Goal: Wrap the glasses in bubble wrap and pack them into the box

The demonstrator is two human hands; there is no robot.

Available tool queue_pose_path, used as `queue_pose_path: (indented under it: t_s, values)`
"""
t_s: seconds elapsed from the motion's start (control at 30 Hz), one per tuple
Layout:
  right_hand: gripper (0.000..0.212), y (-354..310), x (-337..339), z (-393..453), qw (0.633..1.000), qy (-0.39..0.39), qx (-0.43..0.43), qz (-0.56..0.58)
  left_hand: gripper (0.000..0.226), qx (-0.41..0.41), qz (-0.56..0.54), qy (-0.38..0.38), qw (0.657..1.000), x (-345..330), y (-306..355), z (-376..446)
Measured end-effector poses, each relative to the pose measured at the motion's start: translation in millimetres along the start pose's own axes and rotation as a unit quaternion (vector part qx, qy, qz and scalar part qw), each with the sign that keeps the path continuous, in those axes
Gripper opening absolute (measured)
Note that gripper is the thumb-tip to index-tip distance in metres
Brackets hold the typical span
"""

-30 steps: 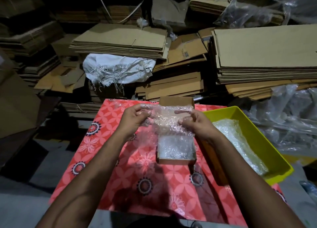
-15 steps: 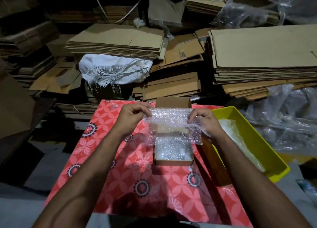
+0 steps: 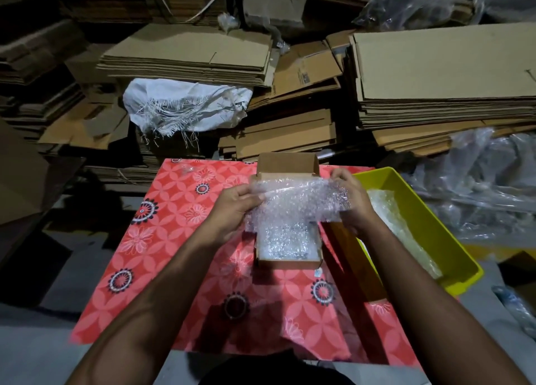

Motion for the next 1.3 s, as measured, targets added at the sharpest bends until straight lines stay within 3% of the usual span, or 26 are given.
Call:
queue_pose_path:
  t_s: [0.03, 0.1, 0.2, 0.3, 0.43, 0.57, 0.67, 0.83, 0.93, 1.0, 1.07, 1.2, 1.3]
  values:
    - [0.004, 8, -1, -4, 0.996, -0.019, -0.056, 0.064, 0.025, -0.001, -0.004, 0.011, 1.000, 0, -3, 1]
    - [0.023, 21, -7, -13, 0.980, -0.063, -0.140, 0.125, 0.021, 0.004, 0.014, 0.019, 1.000, 1, -12, 5]
    - [0.043, 26, -9, -21, 0.994, -0.059, -0.089, 0.004, 0.023, -0.004, 0.067, 0.036, 0.997, 5, -27, 11]
    - [0.049, 41, -9, -21, 0.994, -0.035, -0.104, -0.022, 0.021, -0.003, 0.109, 0.071, 0.991, 18, -45, 18]
    - [0.016, 63, -15, -24, 0.980, -0.032, -0.195, 0.035, 0.027, 0.017, 0.157, 0.081, 0.984, 28, -67, 28]
    - [0.030, 79, -11, -18, 0.980, -0.002, -0.141, -0.141, 0.031, 0.020, 0.176, 0.111, 0.978, 33, -83, 34]
    - [0.031, 84, -13, -18, 0.946, 0.006, -0.093, -0.312, 0.034, 0.008, 0.209, 0.131, 0.969, 36, -97, 36]
    - [0.029, 101, -24, -12, 0.899, -0.018, -0.062, -0.433, 0.050, -0.026, 0.297, 0.135, 0.945, 34, -110, 35]
    - [0.033, 96, -20, -19, 0.883, 0.014, -0.015, -0.468, 0.057, -0.084, 0.392, 0.126, 0.908, 40, -105, 30]
    - [0.024, 93, -19, -26, 0.863, 0.025, 0.052, -0.502, 0.049, -0.144, 0.475, 0.100, 0.862, 41, -102, 27]
    - [0.024, 98, -25, -29, 0.821, -0.011, 0.092, -0.564, 0.041, -0.193, 0.537, 0.040, 0.821, 34, -100, 24]
    - [0.051, 111, -37, -21, 0.695, -0.104, 0.046, -0.710, 0.060, -0.224, 0.596, -0.036, 0.770, 22, -110, 25]
    - [0.063, 115, -39, -15, 0.673, -0.119, 0.025, -0.729, 0.068, -0.221, 0.634, -0.056, 0.739, 24, -115, 29]
Point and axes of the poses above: each hand's wrist, its own z-axis towards the middle knuckle, its own x-axis out of the back of the hand, y = z × x, the point moved 4 cm from there along z, towards the middle knuckle, and after that the axes turned 10 degrees about -z, right-handed, at the moved point
